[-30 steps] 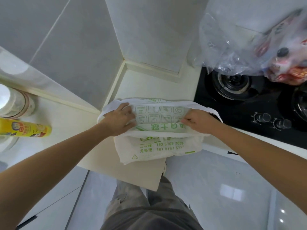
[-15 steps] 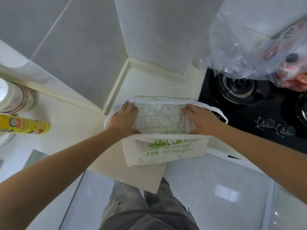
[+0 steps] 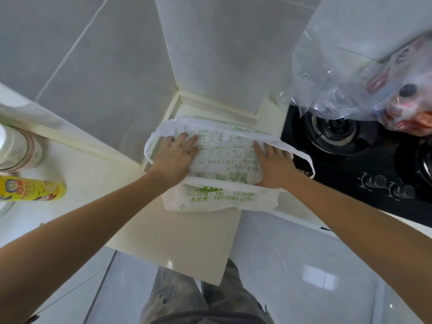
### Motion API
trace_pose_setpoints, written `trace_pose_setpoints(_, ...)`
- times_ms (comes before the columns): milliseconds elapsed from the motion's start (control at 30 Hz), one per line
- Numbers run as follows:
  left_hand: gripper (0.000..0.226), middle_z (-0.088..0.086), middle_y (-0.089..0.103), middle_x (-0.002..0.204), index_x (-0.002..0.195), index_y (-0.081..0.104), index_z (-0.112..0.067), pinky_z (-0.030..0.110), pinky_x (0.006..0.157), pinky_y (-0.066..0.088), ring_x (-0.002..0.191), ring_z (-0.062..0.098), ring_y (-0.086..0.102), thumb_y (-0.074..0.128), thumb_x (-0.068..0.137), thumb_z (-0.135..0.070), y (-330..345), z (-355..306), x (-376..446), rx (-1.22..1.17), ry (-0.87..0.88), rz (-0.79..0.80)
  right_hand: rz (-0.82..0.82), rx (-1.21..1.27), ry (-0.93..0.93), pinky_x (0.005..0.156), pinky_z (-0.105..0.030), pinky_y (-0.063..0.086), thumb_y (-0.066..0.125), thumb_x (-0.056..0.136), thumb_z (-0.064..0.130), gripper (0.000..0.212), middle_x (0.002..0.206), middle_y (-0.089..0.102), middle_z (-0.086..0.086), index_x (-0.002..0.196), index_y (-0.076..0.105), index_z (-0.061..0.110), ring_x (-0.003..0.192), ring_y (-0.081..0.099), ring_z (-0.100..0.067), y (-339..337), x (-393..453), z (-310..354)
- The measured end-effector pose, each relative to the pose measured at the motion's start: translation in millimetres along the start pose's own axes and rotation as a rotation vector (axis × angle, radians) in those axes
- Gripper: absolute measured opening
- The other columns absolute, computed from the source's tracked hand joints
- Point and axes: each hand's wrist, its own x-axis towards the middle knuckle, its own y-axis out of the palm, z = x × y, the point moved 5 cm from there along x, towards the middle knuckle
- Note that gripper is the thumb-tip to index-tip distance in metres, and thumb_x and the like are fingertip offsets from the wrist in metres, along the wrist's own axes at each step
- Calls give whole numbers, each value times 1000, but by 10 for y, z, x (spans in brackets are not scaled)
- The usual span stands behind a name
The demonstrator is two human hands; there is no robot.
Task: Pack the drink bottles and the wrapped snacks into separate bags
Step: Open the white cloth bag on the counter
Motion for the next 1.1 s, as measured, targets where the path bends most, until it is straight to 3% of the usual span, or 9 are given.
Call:
trace_pose_setpoints(100,47,5,57,140,128,66,-16,41,97,43,127,29,47,75,84,-31,46,-165,-59,-151,109,-12,7,16,27,121,-64,21,59,70,89,139,170,-4,-16,160,-23,25,156,7,-42,40,-8,42)
trace_pose_setpoints(233,66,5,38,157,147,51,-20,41,108,43,143,25,33,70,88,-43,136,-196,-88,-337,33,181,-88,-2,9,119,-60,22,55,79,85,120,169,4,-16,164,1,20,154,13,-40,-33,-66,141)
trace_pose_setpoints(367,89,5,13,169,158,30,-23,41,117,34,154,26,16,74,84,-43,179,-217,-108,-284,20,274,-313,-104,-444,99,-47,50,79,84,42,62,141,51,-11,132,57,11,127,49,-33,-88,-136,338)
trace_pose_setpoints(433,99,4,2,170,161,19,-25,41,121,28,156,26,7,76,82,-40,226,-210,-122,-241,16,311,-300,-53,-557,92,-48,56,88,75,32,60,131,60,-14,124,65,6,117,57,-36,-38,-150,353)
trace_pose_setpoints(533,113,6,-16,169,163,-2,-25,41,125,17,157,27,-7,75,82,-37,314,-207,-120,-183,10,376,-223,70,-474,112,-51,44,92,67,34,92,151,48,-21,144,55,2,134,49,-42,-12,-125,275)
trace_pose_setpoints(667,138,10,-30,164,159,-21,-22,40,125,6,155,30,-19,82,72,-50,379,-175,-43,-97,8,415,16,44,-394,124,-42,26,84,71,60,135,173,-2,-11,166,-3,19,154,23,-29,109,-81,190)
trace_pose_setpoints(833,153,16,-33,163,156,-29,-19,46,128,0,154,34,-23,82,61,-68,437,-83,36,-28,42,391,69,-13,-358,121,-39,32,80,73,66,139,172,2,-15,161,-23,30,151,31,-30,105,-47,199)
trace_pose_setpoints(1000,150,18,-35,161,155,-31,-20,47,125,-4,152,36,-26,76,63,-71,456,-74,26,-19,21,342,65,39,-337,117,-35,31,83,77,53,130,171,10,-12,164,-11,29,150,31,-27,-81,-34,186)
trace_pose_setpoints(1100,151,19,-33,161,156,-29,-19,49,126,-2,153,38,-24,77,63,-72,463,-64,13,0,-3,343,-239,73,-484,116,-44,38,81,82,21,83,159,39,-17,154,42,8,143,43,-35,-319,-248,391)
